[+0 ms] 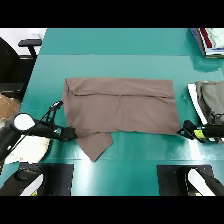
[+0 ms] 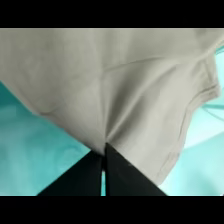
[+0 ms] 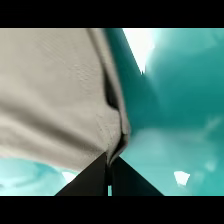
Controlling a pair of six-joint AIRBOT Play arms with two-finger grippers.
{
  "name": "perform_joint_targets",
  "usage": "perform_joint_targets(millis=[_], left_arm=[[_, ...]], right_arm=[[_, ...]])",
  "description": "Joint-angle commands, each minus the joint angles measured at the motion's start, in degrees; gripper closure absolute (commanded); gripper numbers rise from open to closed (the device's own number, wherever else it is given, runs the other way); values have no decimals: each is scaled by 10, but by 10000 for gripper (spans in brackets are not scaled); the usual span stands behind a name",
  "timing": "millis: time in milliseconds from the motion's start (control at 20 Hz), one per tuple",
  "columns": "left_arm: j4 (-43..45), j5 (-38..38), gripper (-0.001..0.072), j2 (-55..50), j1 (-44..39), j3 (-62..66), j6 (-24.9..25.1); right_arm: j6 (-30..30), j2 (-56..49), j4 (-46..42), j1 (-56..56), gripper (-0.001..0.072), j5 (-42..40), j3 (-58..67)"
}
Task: Fold the shirts.
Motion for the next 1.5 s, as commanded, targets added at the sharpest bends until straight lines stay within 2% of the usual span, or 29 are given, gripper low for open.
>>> perform_joint_targets(millis=[0,50,150,250,300,450,650,850,1100,1150,1200,1250,1400,1450], left_arm=[[47,-144,684,100,0,1,-64],[35,-172,684,120,0,1,-78],[18,-181,684,133,0,11,-98],[23,-132,684,113,0,43,-94],[29,-91,684,93,0,67,-74],[71,7,683,0,0,150,-19],[115,76,682,-185,0,264,24],[139,123,681,-325,0,365,24],[147,168,678,-377,0,413,23],[147,170,456,-377,0,414,23],[147,169,135,-377,0,414,20],[147,169,85,-377,0,414,19],[131,151,96,-374,0,419,19],[119,143,98,-374,0,421,19]], right_arm=[[-2,82,-128,4,698,139,28],[2,115,-147,4,698,162,28],[21,161,-154,4,698,172,31],[24,167,-149,4,699,170,60],[25,150,-150,8,699,162,88],[28,53,-150,58,699,125,186],[28,-151,-150,148,699,68,333],[28,-333,-139,184,697,72,477],[27,-426,-69,187,697,67,581],[27,-434,-64,185,696,65,595],[25,-437,-58,181,695,62,605],[9,-438,-42,173,614,56,612],[-38,-431,48,133,336,68,618],[-54,-425,71,116,274,77,609]])
